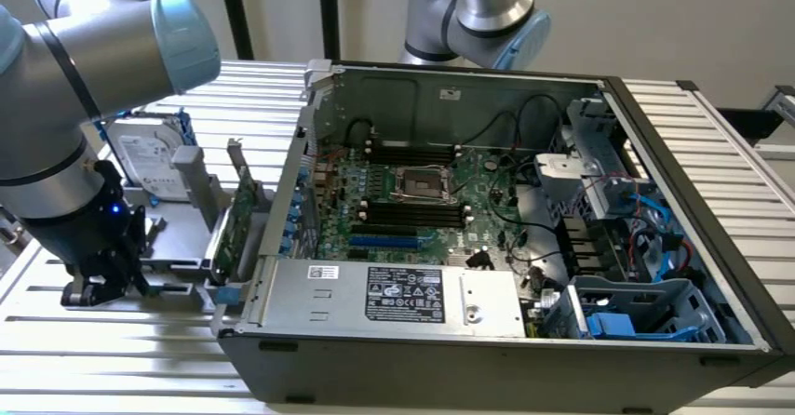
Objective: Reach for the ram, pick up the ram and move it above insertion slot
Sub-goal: 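Pick up the ram and move it above insertion slot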
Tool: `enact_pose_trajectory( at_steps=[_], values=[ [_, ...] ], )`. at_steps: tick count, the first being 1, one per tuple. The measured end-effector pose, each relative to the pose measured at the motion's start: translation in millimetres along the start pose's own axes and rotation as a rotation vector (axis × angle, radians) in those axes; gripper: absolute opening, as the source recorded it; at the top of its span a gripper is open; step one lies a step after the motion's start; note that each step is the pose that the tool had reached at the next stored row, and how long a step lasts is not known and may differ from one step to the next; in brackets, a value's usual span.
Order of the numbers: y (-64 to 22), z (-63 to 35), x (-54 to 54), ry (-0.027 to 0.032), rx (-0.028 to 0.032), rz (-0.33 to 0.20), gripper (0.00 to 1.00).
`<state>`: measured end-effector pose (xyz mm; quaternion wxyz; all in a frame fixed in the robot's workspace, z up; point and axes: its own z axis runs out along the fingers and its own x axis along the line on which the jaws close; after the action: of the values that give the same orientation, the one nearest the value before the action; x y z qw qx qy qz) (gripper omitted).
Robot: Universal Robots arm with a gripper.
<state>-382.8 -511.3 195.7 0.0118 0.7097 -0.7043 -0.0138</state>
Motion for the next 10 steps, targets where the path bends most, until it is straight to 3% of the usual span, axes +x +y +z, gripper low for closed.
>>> enact_pose_trajectory(
  at_steps=[10],
  values=[
    [0.1, -3.8, 0.0, -0.0001, 0.0, 0.0, 0.14]
  ],
)
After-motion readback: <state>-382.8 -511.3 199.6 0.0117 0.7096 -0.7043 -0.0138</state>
